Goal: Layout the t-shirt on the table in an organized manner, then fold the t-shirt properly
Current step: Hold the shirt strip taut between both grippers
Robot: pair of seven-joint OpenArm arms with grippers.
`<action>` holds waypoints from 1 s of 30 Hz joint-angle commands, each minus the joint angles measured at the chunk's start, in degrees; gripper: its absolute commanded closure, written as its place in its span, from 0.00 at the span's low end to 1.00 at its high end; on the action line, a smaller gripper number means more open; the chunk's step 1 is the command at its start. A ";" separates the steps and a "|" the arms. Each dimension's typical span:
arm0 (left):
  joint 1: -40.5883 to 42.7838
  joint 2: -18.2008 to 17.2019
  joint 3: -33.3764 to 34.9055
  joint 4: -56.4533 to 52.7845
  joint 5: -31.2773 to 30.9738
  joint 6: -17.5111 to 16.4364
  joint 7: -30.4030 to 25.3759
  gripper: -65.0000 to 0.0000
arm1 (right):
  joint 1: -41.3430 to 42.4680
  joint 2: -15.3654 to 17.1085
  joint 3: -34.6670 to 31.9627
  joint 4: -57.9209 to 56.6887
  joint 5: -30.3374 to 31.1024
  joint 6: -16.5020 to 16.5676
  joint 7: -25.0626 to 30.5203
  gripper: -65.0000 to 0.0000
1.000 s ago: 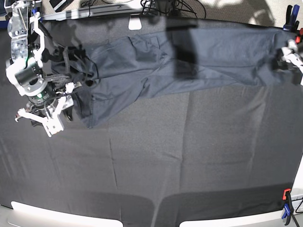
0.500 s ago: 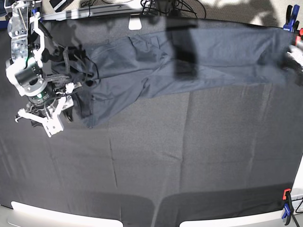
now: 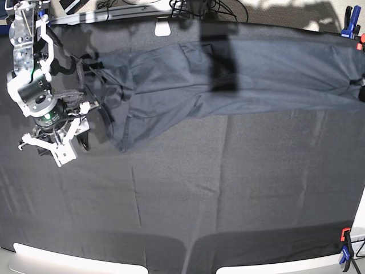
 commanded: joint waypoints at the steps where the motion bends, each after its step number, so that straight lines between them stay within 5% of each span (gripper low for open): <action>1: -0.46 -1.90 -0.66 0.57 -1.70 -0.15 0.57 1.00 | 0.63 0.79 0.55 0.79 -0.04 -0.24 1.14 0.57; 3: -0.48 -1.90 -0.66 0.57 -1.99 -0.35 3.56 1.00 | 0.63 0.79 0.55 0.79 -0.02 -0.24 1.09 0.57; 6: -0.26 -1.88 -0.66 0.57 -1.77 -0.37 4.66 0.65 | 0.63 0.79 0.55 0.79 -0.02 -0.24 1.07 0.57; 8: -0.15 -1.75 -0.59 0.55 -1.73 -0.39 4.66 0.55 | 0.63 0.79 0.55 0.79 -0.02 -0.24 1.07 0.57; 19: -0.15 5.81 -0.59 0.50 10.62 -2.75 2.05 0.55 | 0.63 0.79 0.55 0.79 -0.02 -0.24 0.81 0.57; 25: -0.17 6.23 -0.59 0.50 -6.73 -3.47 17.22 0.60 | 0.63 0.79 0.55 0.79 0.00 -0.24 0.87 0.57; 30: -0.17 5.09 -0.61 0.50 -14.12 -3.47 20.46 0.86 | 0.63 0.79 0.55 0.79 0.00 -0.24 0.94 0.57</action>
